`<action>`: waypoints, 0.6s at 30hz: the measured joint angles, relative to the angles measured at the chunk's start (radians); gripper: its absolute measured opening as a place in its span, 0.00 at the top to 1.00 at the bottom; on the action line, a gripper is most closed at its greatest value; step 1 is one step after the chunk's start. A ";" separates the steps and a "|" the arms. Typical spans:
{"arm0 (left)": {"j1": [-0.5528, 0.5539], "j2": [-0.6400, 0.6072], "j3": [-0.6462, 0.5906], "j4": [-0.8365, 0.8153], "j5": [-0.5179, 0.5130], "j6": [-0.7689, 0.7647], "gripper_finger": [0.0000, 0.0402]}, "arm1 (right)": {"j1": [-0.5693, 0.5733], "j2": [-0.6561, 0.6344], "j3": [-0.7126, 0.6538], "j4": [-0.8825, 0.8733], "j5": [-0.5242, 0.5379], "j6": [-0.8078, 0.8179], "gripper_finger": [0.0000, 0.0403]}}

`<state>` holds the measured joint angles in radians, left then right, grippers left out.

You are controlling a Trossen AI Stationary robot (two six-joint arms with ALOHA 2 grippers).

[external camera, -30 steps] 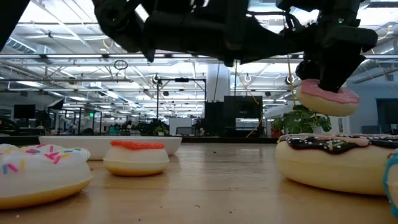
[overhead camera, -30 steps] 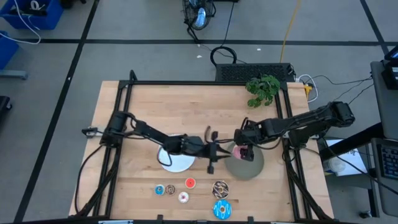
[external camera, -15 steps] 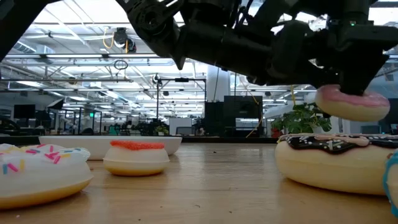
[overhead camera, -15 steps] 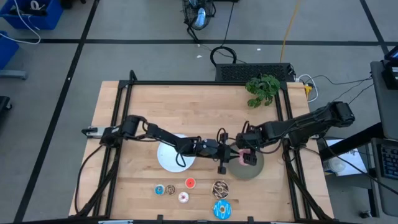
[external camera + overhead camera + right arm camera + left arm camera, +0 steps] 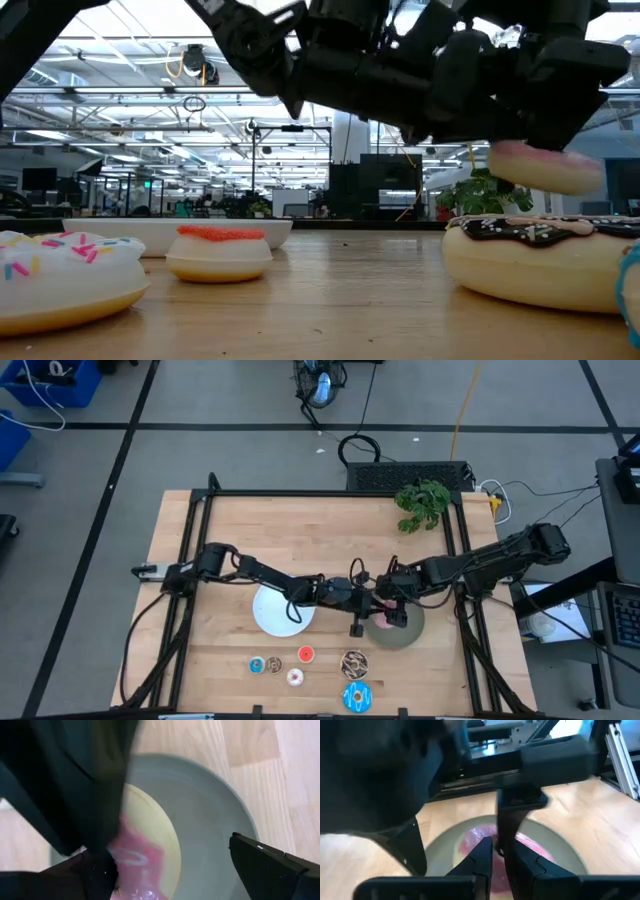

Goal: Pick & Place donuts
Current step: Put the large pink donut on the gray plate, then put the large black donut on the gray plate

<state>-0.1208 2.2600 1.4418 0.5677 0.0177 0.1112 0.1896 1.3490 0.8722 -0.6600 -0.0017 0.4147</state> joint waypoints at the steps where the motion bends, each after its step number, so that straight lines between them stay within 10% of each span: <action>1: 0.003 0.010 0.005 -0.004 0.008 -0.008 0.87 | 0.004 0.003 0.000 0.003 0.003 -0.003 0.16; 18: -0.001 0.058 0.080 -0.124 0.005 0.072 0.87 | 0.072 0.027 0.002 -0.070 0.139 -0.031 0.16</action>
<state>-0.1218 2.3176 1.5219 0.4441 0.0225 0.1829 0.2617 1.3761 0.8747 -0.7298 0.1371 0.3834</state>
